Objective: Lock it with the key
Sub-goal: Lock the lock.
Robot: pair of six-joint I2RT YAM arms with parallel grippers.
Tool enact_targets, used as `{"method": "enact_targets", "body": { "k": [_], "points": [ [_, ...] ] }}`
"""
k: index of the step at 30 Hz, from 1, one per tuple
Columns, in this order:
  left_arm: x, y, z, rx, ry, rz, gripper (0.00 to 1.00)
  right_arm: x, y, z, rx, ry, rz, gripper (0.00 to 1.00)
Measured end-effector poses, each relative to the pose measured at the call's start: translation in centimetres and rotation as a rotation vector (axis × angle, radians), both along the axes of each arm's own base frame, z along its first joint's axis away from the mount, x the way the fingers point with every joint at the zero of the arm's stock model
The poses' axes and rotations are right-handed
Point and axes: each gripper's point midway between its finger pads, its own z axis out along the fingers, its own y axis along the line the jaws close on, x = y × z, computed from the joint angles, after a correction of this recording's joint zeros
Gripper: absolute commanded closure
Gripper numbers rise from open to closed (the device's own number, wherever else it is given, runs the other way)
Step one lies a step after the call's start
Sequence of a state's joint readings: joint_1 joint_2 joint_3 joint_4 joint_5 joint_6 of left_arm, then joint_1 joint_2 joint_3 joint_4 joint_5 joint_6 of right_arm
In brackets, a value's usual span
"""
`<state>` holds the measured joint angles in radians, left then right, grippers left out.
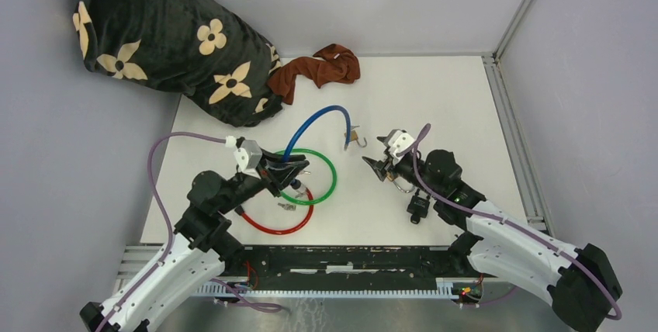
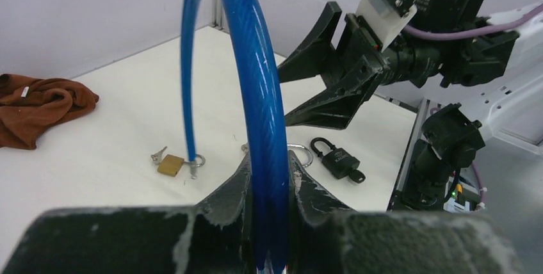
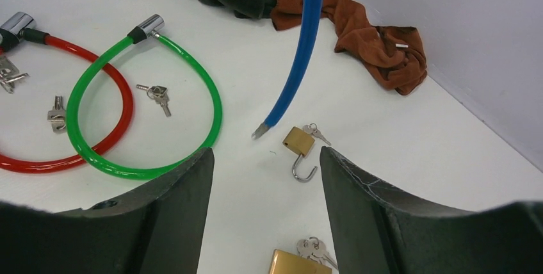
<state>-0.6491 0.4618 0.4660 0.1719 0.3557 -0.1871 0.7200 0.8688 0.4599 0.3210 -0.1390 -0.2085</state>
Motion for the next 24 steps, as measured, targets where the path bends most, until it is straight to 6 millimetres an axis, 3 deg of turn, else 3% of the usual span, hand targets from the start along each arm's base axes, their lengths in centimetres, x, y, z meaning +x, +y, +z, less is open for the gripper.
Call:
{"method": "enact_targets", "body": {
  "k": [6,9,10,12,17,24],
  "points": [
    [-0.8,0.4,0.7,-0.032,-0.022,-0.012,0.98,0.4,0.4,-2.6,0.025,0.031,-0.008,0.26],
    [-0.9,0.5,0.8,-0.034,-0.028,-0.017,0.98,1.1,1.2,-3.5,0.022,0.045,-0.006,0.15],
    [-1.0,0.5,0.7,-0.032,-0.027,-0.02,0.98,1.5,1.5,-3.6,0.021,0.047,-0.006,0.03],
    [-1.1,0.5,0.6,-0.027,-0.022,-0.027,0.98,2.2,2.1,-3.7,0.026,0.044,-0.006,0.02],
    [-1.1,0.7,0.5,-0.026,-0.016,-0.024,0.98,4.0,3.6,-3.3,0.05,0.026,-0.002,0.12],
    [-1.5,0.8,0.7,-0.026,-0.027,-0.046,0.98,5.5,4.0,-3.0,0.091,0.0,0.006,0.38]
  ]
}}
